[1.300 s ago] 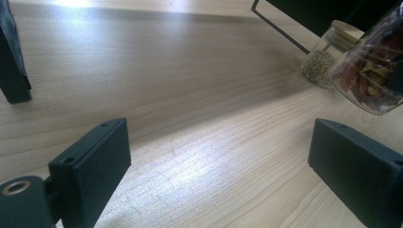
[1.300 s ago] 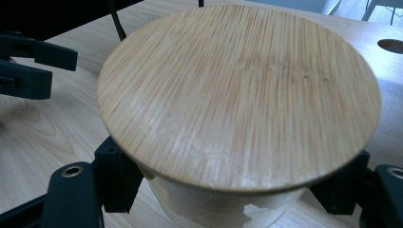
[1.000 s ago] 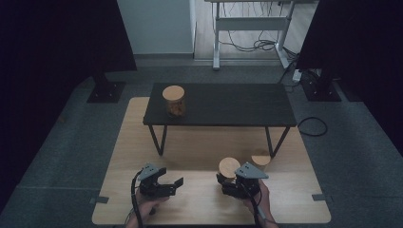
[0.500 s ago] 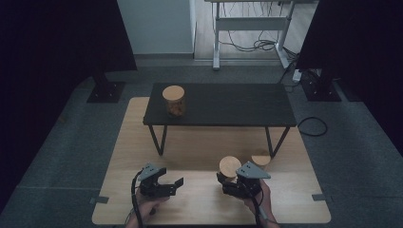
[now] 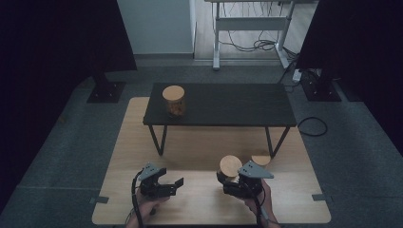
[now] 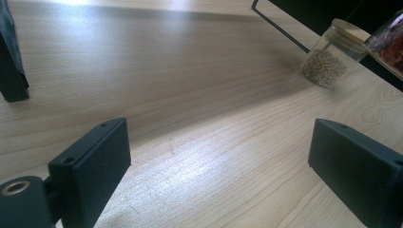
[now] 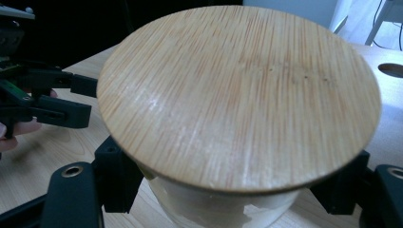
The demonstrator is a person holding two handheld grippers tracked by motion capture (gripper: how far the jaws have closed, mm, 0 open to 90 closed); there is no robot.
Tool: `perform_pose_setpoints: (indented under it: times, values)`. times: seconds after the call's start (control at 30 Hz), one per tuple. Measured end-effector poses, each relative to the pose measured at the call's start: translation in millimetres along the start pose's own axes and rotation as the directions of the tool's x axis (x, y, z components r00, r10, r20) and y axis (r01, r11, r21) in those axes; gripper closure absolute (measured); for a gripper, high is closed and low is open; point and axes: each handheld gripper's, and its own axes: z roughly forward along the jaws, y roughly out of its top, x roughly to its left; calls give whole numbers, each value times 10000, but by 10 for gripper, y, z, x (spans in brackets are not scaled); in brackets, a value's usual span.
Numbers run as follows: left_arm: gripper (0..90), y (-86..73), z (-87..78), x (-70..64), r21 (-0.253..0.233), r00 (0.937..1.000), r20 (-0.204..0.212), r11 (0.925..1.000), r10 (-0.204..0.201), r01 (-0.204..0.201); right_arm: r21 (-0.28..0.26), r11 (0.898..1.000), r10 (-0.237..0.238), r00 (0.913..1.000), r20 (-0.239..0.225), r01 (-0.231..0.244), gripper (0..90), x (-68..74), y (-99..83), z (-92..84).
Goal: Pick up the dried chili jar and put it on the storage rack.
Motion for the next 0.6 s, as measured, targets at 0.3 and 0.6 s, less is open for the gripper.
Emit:
perform_pose_setpoints:
  times: [0.3, 0.6]
  values:
    - [64, 0, 2, -1, 25, 10000, -9, 10000, -13, 13, -89, 10000, -35, 10000, 18, 35, 247, 10, 28, -37]
    - [66, -1, -18, 4, -51, 10000, -16, 10000, -31, 31, -121, 9999, -118, 9999, -30, 117, 247, 36, 54, -57]
